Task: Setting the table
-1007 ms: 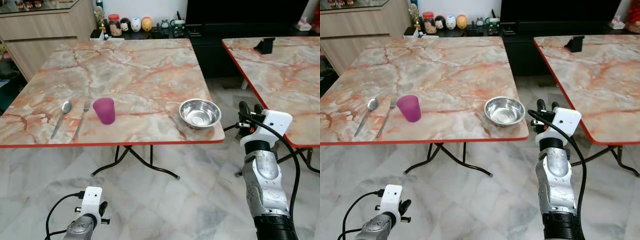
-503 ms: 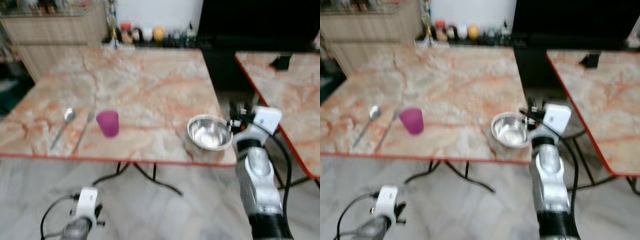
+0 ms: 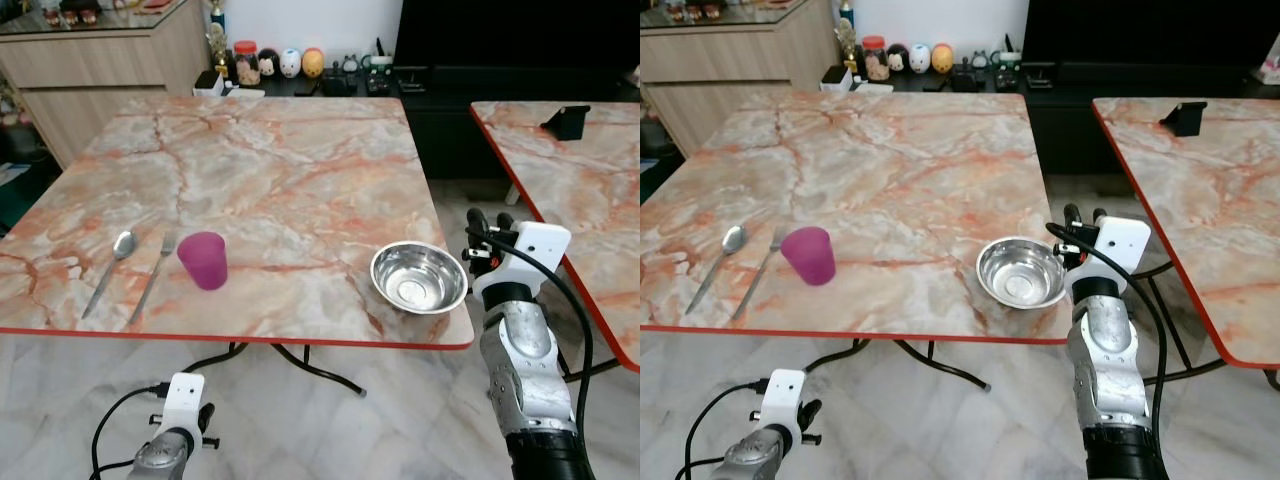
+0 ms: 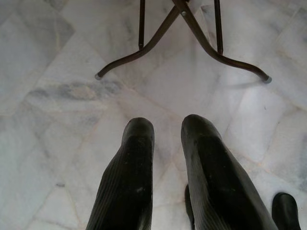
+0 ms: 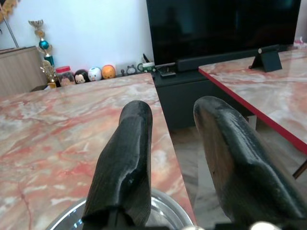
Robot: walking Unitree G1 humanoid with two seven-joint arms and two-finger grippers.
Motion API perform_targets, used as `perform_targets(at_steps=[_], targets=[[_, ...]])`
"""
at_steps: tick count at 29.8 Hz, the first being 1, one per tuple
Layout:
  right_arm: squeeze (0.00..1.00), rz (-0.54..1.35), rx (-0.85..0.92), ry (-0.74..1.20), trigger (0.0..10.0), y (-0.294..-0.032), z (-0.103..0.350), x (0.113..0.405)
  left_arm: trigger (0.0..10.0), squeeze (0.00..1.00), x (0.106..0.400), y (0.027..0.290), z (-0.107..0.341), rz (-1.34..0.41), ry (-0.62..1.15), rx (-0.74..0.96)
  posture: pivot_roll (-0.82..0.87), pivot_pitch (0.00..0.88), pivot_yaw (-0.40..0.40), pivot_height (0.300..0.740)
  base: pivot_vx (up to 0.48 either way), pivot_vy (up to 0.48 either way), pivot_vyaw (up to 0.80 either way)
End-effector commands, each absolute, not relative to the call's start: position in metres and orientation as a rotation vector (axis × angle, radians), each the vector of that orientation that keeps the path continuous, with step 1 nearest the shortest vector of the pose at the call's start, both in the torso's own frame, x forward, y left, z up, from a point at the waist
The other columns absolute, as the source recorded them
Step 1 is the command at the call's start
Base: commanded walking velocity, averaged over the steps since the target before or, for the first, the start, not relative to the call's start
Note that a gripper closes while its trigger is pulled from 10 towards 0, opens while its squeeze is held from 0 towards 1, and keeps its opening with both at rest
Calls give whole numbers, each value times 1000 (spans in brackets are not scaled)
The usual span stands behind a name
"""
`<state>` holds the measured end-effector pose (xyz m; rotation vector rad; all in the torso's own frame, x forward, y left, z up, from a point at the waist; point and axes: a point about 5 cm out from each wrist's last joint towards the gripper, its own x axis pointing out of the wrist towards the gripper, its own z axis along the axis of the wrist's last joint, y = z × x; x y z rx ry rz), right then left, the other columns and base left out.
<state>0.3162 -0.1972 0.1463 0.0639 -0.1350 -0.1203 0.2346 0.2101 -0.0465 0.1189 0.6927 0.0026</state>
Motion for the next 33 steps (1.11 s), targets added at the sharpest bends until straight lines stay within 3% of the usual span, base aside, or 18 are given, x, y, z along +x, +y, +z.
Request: perform_targets(at_steps=[1,6,7,8,16,33], targets=[[1000,-138,72,-82,10000,-202,138,315,10000,0,229,211,-50,-1,723,134,-5,0,9,740,0,0,0],[1000,-184,138,-25,10000,-206,133,317,10000,0,229,210,-51,-5,726,136,-3,0,8,740,0,0,0],[86,-197,171,12,10000,-207,129,318,10000,0,228,210,-51,-4,726,136,2,0,7,740,0,0,0],[0,-204,187,35,10000,-207,127,319,10000,0,228,210,-51,-4,726,136,2,0,7,740,0,0,0],[0,-228,388,243,10000,-207,103,320,10000,0,228,210,-52,-3,727,139,4,0,5,740,0,0,0],[0,-162,396,344,10000,-197,96,319,10000,0,228,211,-51,7,727,139,9,0,2,740,0,0,0]])
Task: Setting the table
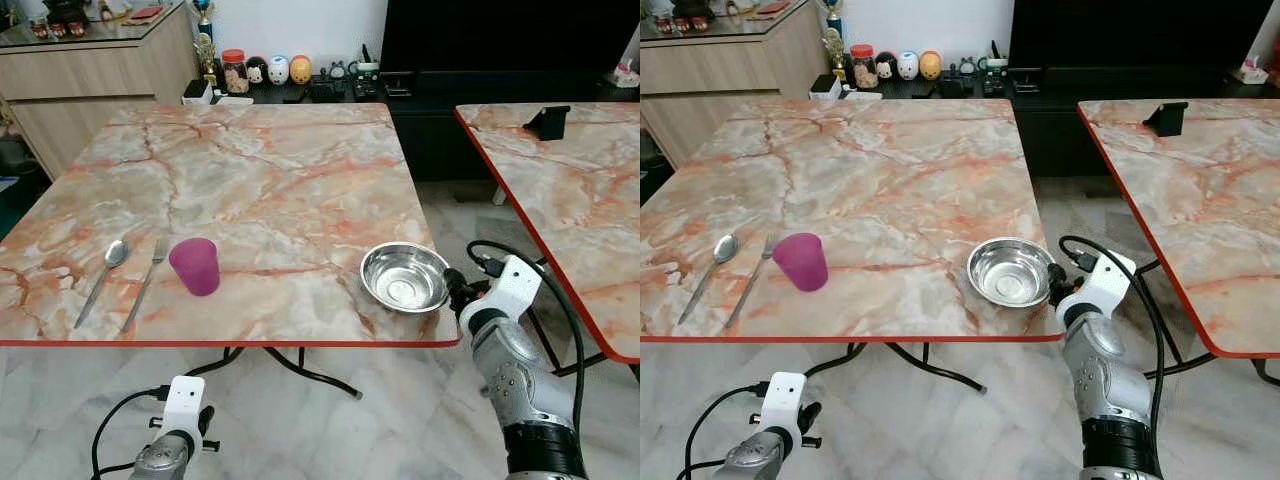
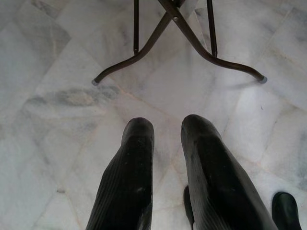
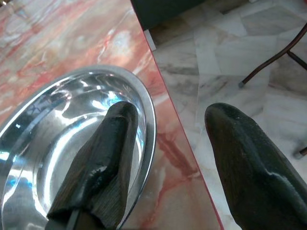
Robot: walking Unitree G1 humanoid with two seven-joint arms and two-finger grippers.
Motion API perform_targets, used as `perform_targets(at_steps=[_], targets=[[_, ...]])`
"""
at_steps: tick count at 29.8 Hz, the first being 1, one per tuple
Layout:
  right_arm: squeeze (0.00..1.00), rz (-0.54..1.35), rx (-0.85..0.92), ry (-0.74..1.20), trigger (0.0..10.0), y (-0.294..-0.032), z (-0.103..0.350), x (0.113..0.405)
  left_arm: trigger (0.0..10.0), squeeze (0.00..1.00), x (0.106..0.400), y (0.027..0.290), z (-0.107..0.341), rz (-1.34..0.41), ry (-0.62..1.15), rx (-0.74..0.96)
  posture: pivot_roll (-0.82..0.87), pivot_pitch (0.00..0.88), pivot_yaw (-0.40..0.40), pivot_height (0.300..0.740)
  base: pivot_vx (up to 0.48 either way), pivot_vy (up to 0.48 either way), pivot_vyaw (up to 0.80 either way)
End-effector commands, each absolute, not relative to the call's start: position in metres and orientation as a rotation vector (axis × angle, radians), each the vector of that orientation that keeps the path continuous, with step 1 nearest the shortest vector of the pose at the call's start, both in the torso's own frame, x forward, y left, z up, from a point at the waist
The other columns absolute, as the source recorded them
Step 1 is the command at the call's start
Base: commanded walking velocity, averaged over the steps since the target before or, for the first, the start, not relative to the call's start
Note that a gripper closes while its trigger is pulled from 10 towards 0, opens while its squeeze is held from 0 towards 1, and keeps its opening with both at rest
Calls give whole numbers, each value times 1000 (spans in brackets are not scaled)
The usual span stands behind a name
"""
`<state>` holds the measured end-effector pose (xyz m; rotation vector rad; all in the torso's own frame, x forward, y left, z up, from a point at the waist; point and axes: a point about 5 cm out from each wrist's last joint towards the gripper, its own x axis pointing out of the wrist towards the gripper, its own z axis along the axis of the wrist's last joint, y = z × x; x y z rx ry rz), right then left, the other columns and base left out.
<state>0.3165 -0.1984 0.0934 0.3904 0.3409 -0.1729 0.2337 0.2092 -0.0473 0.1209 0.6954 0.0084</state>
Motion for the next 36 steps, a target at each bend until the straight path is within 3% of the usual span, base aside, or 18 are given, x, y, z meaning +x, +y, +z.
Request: perform_targets(at_steps=[1,20,36], targets=[[0,-161,419,353,10000,-196,95,319,10000,0,228,212,-51,9,728,139,9,0,1,740,0,0,0],[0,-136,566,359,10000,-188,95,328,10000,0,230,214,-49,25,714,145,17,0,-4,740,0,0,0],[0,-127,564,398,10000,-185,90,329,10000,0,230,215,-49,29,711,150,18,0,-6,740,0,0,0]])
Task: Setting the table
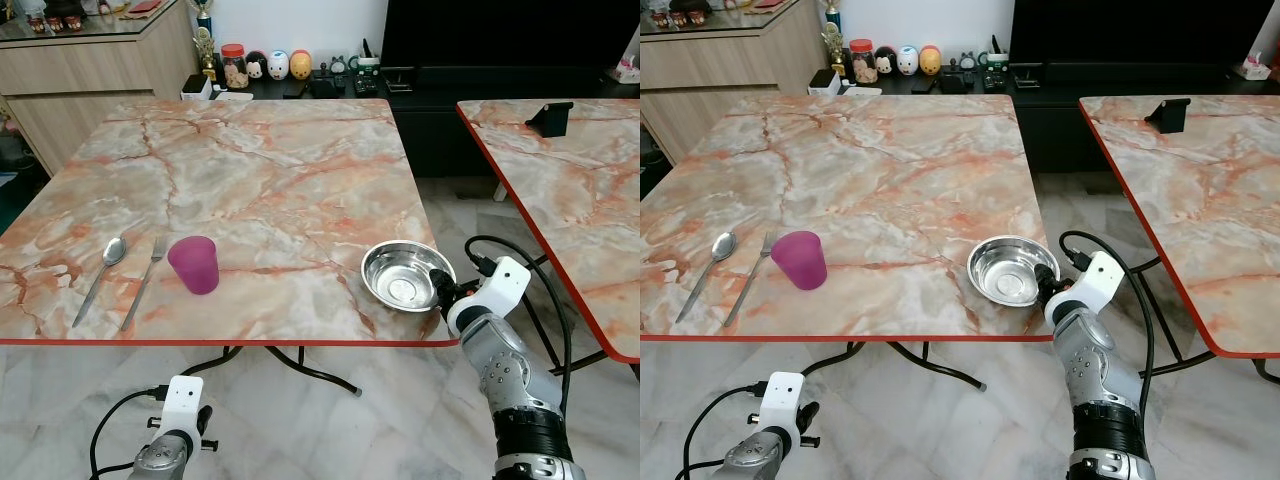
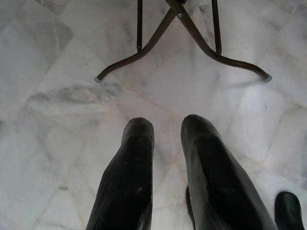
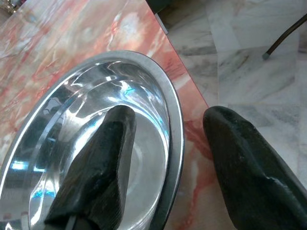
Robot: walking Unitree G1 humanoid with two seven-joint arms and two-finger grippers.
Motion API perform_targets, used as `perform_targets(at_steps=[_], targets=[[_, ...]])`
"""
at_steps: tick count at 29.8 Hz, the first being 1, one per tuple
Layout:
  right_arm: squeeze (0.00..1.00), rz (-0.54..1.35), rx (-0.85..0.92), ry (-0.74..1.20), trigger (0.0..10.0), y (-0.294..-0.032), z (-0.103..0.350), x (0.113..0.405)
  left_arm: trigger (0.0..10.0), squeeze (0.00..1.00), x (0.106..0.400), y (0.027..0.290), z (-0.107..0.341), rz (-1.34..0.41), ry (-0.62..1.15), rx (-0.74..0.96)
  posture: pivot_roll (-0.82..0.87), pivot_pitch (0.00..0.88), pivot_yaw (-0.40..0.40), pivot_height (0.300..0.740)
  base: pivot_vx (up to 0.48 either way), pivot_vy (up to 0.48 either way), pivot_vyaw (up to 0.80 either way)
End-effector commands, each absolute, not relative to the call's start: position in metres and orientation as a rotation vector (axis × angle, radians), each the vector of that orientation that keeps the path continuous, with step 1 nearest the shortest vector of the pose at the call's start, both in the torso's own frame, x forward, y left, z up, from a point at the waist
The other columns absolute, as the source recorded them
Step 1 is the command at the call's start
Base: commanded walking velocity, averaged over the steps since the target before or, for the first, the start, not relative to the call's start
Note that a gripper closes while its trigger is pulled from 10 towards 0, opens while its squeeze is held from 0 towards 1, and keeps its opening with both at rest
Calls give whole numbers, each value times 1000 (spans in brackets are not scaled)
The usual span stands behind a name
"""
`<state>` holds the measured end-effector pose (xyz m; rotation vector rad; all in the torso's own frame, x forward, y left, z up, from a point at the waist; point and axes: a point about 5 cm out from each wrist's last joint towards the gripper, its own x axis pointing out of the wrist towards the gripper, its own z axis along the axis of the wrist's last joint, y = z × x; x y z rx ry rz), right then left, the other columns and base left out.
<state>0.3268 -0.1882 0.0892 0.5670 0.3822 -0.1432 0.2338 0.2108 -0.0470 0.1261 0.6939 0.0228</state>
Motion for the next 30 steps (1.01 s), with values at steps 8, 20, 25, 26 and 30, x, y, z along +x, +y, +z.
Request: perform_targets(at_steps=[8,20,25,26,30], targets=[[0,-106,547,427,10000,-181,86,330,10000,0,231,215,-49,33,708,150,20,0,-8,740,0,0,0],[0,-91,548,421,0,-179,87,330,10000,0,231,214,-49,36,707,149,21,0,-11,740,0,0,0],[0,-85,543,418,0,-178,87,330,10000,0,231,214,-49,36,705,150,18,0,-11,740,0,0,0],[0,-84,542,416,0,-178,88,330,10000,0,231,214,-48,37,705,151,19,0,-10,740,0,0,0],[0,-80,539,410,0,-177,89,331,10000,0,231,214,-48,39,704,154,19,0,-10,740,0,0,0]])
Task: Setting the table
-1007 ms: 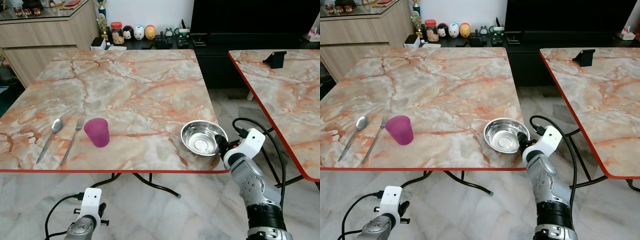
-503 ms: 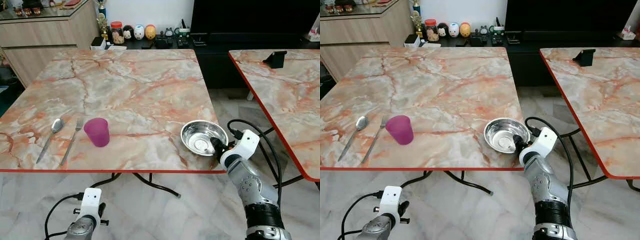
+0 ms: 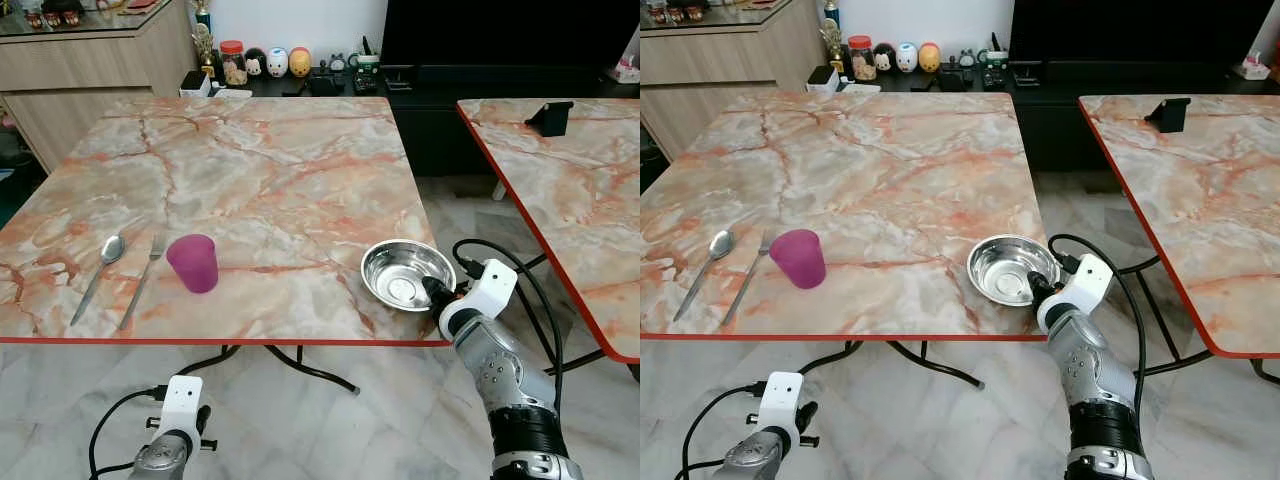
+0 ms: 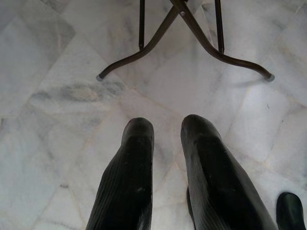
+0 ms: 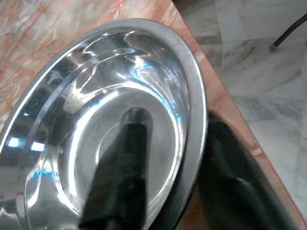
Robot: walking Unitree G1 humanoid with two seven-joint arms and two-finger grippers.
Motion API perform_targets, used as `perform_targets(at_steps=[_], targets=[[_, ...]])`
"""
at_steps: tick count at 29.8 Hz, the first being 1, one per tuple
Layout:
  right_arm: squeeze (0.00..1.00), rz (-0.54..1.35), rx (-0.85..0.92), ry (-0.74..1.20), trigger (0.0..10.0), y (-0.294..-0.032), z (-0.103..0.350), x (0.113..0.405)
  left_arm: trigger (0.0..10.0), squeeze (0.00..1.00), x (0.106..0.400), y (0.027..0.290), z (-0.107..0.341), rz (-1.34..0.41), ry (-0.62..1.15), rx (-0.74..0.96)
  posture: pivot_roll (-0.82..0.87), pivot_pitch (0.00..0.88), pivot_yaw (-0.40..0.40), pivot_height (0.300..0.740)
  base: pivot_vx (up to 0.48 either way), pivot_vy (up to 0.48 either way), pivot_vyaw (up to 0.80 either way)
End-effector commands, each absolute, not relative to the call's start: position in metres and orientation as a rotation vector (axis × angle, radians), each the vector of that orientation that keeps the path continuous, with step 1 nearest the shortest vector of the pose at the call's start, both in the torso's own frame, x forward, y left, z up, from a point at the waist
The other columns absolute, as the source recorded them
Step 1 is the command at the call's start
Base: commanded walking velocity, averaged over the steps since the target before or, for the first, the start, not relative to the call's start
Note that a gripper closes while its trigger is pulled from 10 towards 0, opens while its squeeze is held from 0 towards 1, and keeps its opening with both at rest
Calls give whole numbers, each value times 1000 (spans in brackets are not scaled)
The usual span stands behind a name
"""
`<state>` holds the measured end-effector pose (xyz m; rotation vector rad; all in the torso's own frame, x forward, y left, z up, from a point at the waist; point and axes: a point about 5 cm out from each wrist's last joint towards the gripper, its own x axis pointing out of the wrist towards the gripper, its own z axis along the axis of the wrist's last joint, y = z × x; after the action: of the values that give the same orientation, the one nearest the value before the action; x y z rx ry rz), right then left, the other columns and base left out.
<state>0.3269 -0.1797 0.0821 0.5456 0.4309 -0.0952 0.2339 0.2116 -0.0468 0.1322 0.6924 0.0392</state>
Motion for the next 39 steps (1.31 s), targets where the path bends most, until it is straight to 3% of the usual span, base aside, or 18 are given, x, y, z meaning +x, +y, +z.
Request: perform_targets(at_steps=[1,15,23,26,27,28,29,39], targets=[[0,-79,538,408,0,-177,89,331,10000,0,231,214,-48,38,704,155,19,0,-10,740,0,0,0],[0,-88,541,370,0,-176,93,333,10000,0,231,213,-49,33,705,162,22,0,-12,740,0,0,0],[0,-95,606,96,0,-189,132,338,10000,0,230,213,-49,34,706,160,11,0,-9,740,0,0,0],[0,-155,514,-78,0,-205,158,336,10000,0,230,213,-49,34,708,163,2,0,-1,740,0,0,0],[0,-143,464,-119,4392,-205,165,336,10000,0,230,213,-49,33,708,163,-2,0,2,740,0,0,0],[0,-132,431,-150,7922,-205,170,335,10000,0,230,213,-49,32,708,163,-3,0,3,740,0,0,0],[0,-120,404,-182,10000,-204,176,335,10000,0,230,212,-49,30,709,164,-6,0,4,740,0,0,0],[0,-50,196,-298,10000,-175,176,319,10000,0,226,212,-52,40,725,174,-26,0,15,740,0,-39,0]])
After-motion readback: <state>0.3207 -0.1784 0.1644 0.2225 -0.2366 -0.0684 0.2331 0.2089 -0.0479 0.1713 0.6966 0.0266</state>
